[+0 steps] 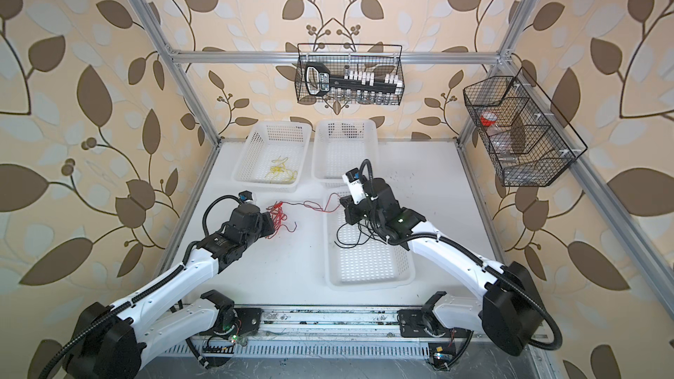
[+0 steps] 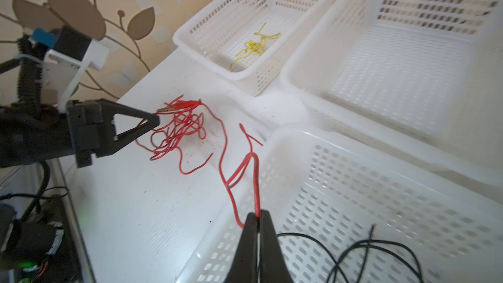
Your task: Untangle the cables
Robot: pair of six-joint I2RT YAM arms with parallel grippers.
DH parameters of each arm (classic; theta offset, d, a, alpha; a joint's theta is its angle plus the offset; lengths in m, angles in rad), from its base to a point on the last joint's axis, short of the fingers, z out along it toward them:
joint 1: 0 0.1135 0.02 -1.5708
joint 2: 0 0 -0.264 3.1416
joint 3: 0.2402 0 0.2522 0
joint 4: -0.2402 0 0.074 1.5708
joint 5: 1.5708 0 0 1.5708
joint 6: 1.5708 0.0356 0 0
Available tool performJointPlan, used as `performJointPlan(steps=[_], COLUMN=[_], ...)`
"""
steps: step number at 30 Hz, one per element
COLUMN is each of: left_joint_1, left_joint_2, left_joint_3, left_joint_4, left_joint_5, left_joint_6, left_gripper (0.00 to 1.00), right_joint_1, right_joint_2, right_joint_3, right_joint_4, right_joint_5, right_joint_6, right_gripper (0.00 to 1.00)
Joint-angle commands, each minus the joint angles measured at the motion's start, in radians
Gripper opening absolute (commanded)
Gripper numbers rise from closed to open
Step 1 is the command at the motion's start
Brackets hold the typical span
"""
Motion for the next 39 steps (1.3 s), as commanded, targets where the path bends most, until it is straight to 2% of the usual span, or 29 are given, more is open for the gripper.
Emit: performJointPlan(steps=[1,5,8,15,22,31,34,39], left_joint_1=[0.018,0.033,0.039,0.039,0.039,0.039,0.040,0.042], left_joint_2=[-0.036,-0.049,-0.047,-0.051,-0.030,0.093,0.136,0.186], left_joint_3=[0.000,0.004,0.002,-0.012,-0.008,-0.001,0.005,0.023], left_joint_4=[-0.038,-0.060,-0.057,0.002,-0.039,-0.079,-0.083,-0.087], left_joint_5=[-0.060,-0.050,-0.027,0.083,0.014,-0.057,-0.061,-0.063], left_joint_6=[-0.031,-0.037,-0.043,-0.025,-0.045,-0.071,-0.071,-0.066], left_gripper=[0.00,0.00,0.00,0.00,0.00,0.00,0.00,0.00], right_joint_1=[-0.033,-0.056,-0.057,-0.038,0.019,0.065,0.063,0.025], right_joint_2=[-0.082,-0.154,-0.166,-0.150,-0.125,-0.077,-0.105,-0.159], right_joint_3=[-0.042,-0.070,-0.072,-0.081,-0.031,0.062,0.068,0.074], right_joint_4=[0.002,0.010,0.012,0.077,0.127,0.253,0.278,0.285], right_joint_5=[0.069,0.099,0.079,-0.095,-0.139,-0.433,-0.425,-0.337], right_joint_6=[0.003,-0.003,-0.008,-0.037,-0.051,-0.048,-0.046,-0.031], right_gripper=[0.00,0.00,0.00,0.00,0.00,0.00,0.00,0.00])
